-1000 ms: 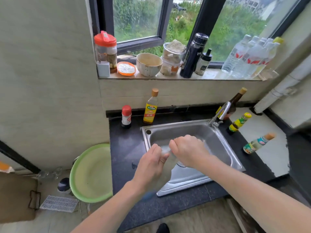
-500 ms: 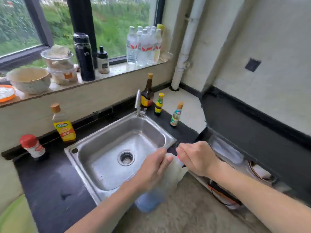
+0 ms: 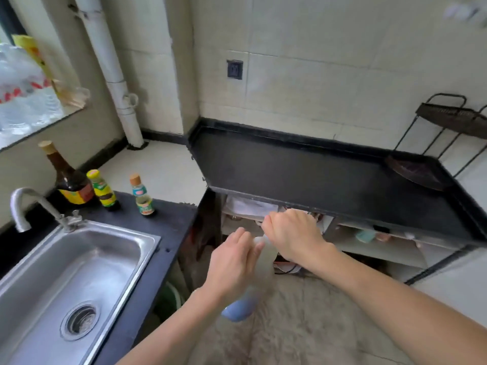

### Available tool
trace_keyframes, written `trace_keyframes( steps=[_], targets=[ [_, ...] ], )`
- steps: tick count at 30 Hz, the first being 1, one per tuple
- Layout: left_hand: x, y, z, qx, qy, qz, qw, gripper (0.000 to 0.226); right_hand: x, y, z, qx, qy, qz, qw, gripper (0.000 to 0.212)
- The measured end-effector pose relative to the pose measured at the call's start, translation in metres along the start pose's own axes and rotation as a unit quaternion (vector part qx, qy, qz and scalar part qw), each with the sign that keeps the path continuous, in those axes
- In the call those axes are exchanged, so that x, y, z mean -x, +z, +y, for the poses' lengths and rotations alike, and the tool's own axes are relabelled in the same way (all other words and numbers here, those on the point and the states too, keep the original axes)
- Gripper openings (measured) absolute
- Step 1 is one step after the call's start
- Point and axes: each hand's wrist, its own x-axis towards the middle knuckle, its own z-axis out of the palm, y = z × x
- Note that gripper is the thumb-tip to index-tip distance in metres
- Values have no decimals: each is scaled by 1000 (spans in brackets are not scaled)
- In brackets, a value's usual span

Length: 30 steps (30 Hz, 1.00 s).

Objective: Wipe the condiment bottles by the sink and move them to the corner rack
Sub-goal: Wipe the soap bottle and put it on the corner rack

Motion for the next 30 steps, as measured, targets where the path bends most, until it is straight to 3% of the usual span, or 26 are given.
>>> trace_keyframes(
  steps=[4, 7, 11, 12, 15, 17, 21, 23, 27, 30],
  targets=[
    [-38, 44, 19, -3, 38, -27, 999, 35, 1, 16, 51, -53, 128, 8, 990, 33],
    [-65, 71, 25, 17, 94, -42, 995, 35, 3, 33, 87, -86, 154, 59, 983, 45],
    [-106, 87, 22, 190, 124, -172, 959, 36, 0, 44, 134, -63, 137, 125, 981, 37],
    [-118, 92, 19, 220, 115, -210, 946, 43, -2, 42, 145, -62, 140, 128, 980, 34],
    [-151, 117, 9, 197, 124, -305, 923, 105, -5, 34, 178, -68, 138, 154, 976, 34],
    [-165, 140, 10, 206, 128, -346, 906, 124, -4, 28, 196, -56, 132, 173, 974, 34],
    [-183, 178, 35, 277, 77, -329, 900, 112, 4, 28, 225, -92, 151, 182, 967, 33],
    [-189, 194, 52, 297, 52, -299, 905, 100, 9, 32, 241, -142, 211, 187, 949, 32],
    [-199, 232, 86, 269, 32, -233, 934, 99, 18, 48, 267, -264, 401, 198, 855, 35],
    [-220, 267, 114, 235, 45, -180, 954, 99, 24, 68, 292, -327, 464, 200, 798, 23]
  ],
)
